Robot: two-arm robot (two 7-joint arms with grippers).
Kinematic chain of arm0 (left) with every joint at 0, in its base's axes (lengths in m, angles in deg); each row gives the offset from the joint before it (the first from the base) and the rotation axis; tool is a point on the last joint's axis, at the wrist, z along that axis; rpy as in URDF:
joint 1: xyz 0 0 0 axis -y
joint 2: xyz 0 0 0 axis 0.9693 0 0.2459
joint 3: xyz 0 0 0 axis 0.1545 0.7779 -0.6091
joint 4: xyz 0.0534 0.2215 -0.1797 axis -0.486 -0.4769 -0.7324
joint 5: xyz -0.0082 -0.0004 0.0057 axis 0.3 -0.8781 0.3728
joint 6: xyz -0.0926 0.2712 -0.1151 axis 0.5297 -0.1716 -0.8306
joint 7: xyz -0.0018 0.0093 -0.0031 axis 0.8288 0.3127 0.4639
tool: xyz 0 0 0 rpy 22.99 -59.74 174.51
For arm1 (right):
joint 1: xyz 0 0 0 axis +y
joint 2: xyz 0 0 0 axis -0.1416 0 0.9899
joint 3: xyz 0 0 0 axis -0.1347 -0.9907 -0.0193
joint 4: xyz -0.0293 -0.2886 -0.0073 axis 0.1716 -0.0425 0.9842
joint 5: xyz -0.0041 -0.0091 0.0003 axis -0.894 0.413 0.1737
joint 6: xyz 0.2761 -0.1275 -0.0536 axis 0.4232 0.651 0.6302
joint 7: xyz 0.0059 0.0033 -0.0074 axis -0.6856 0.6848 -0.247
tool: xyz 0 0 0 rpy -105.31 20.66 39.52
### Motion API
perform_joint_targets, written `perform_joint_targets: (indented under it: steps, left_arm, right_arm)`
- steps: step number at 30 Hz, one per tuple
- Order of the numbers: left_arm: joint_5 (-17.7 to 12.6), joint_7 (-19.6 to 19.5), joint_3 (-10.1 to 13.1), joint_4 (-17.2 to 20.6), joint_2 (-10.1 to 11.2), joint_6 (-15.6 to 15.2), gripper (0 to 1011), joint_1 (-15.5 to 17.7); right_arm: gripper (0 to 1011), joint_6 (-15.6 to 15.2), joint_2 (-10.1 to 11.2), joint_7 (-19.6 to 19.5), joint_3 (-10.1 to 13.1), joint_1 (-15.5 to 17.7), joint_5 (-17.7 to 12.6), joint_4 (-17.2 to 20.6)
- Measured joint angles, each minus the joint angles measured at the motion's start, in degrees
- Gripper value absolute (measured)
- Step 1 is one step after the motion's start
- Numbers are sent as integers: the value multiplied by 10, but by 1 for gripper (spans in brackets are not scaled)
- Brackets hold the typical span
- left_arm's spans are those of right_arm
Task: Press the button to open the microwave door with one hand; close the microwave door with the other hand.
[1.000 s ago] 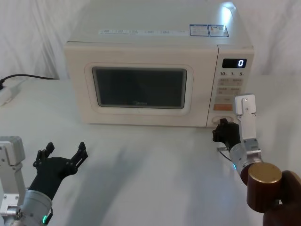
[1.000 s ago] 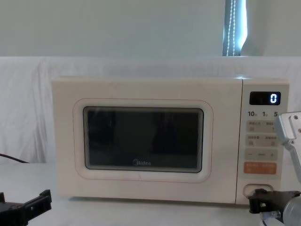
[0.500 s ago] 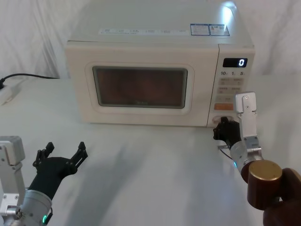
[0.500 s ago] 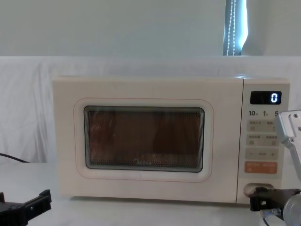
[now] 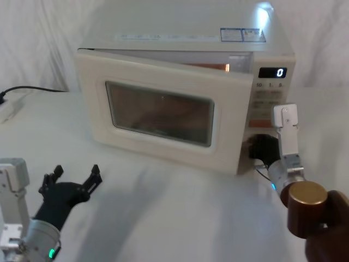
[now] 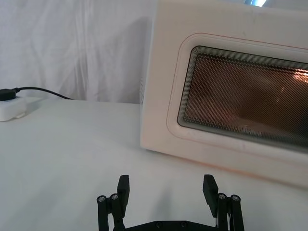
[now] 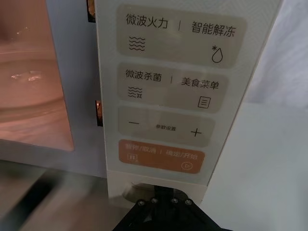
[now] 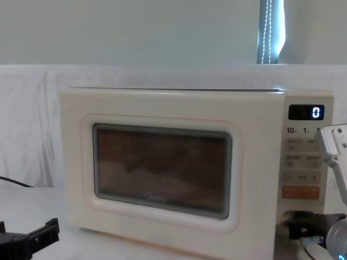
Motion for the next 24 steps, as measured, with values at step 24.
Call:
perform_joint_targets:
  steps: [24]
  left_arm:
    - [0, 0, 0, 0, 0, 0, 1001, 0]
  right_arm:
    - [0, -23, 17, 36, -5, -2, -8, 6]
